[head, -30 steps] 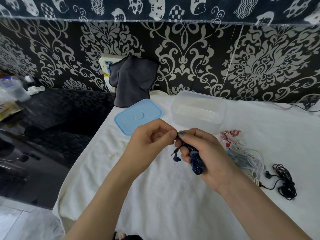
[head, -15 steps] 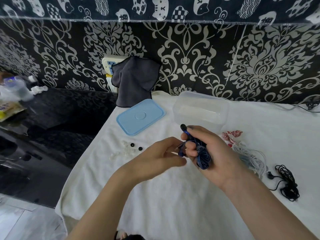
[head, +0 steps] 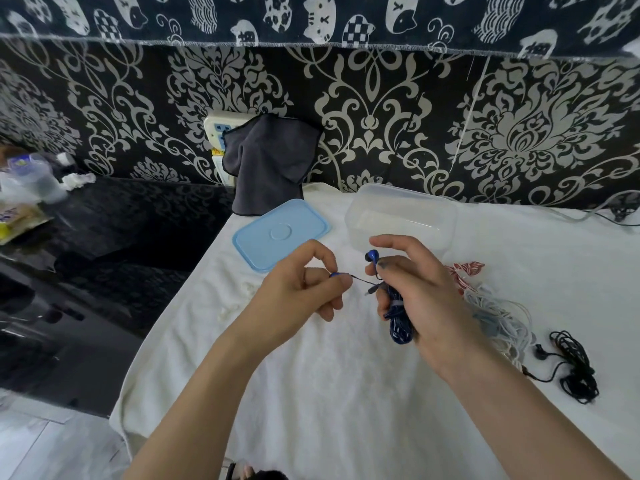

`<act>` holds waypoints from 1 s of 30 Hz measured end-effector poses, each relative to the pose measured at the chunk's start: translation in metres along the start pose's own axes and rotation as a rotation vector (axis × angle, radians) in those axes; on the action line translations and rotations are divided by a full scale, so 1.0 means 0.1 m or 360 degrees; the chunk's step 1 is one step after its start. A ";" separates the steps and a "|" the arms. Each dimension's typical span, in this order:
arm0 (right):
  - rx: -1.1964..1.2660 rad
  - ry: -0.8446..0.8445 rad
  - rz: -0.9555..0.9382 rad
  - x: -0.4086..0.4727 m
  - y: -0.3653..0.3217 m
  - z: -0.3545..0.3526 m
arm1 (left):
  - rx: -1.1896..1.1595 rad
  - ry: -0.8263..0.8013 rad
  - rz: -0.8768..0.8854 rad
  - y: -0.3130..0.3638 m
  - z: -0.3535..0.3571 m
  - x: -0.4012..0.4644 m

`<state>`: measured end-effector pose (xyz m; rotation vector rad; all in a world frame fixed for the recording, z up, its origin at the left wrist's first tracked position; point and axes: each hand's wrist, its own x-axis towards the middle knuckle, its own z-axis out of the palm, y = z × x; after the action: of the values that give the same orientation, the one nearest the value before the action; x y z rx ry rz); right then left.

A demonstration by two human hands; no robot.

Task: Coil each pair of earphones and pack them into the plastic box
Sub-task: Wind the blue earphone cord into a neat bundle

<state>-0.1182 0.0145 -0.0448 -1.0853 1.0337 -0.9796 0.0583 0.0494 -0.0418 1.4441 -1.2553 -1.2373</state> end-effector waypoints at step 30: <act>-0.0325 -0.0112 0.0195 0.01 0.18 0.10 | 0.0956 0.0215 -0.0093 -0.36 -0.56 -0.08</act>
<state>-0.1065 0.0194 -0.0610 -1.1994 1.1465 -0.7446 0.1193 0.0616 -0.0663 1.9606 -1.5759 -0.8062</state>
